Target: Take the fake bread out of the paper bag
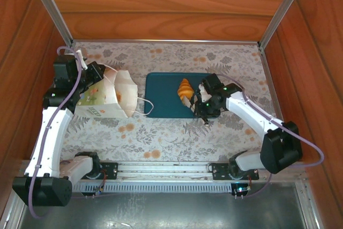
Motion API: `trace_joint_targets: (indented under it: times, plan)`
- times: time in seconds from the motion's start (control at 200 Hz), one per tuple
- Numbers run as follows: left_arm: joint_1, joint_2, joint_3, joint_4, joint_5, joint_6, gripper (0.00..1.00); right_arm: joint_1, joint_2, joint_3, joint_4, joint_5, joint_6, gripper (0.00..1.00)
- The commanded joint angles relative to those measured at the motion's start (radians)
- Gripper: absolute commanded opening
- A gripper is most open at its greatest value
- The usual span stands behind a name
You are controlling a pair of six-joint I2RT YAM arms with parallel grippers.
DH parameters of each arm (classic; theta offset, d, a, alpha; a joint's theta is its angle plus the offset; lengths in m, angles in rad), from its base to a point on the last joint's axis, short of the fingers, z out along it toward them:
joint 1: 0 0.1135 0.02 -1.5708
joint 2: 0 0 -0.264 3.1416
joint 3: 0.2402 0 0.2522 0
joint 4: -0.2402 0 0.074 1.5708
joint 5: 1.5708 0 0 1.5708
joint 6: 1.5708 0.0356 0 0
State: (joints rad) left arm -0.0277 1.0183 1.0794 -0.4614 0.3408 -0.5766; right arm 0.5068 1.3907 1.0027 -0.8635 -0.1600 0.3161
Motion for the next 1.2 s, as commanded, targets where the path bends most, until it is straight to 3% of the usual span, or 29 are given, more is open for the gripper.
trace_joint_targets:
  times: [0.0,0.495,0.925,1.195]
  plan:
    - [0.002,-0.011,-0.008,0.047,0.022,0.012,0.00,-0.010,0.019,0.072,-0.069,0.021,0.011,0.46]
    - [0.003,-0.013,0.001,0.098,0.022,-0.003,0.00,-0.010,-0.005,0.157,-0.225,0.077,0.073,0.48]
    - [0.004,0.021,0.054,0.095,0.047,-0.010,0.00,-0.013,0.001,0.192,-0.247,0.082,0.080,0.48]
    - [0.004,-0.010,0.001,0.096,0.042,0.001,0.00,-0.013,-0.027,0.191,-0.259,0.102,0.078,0.51]
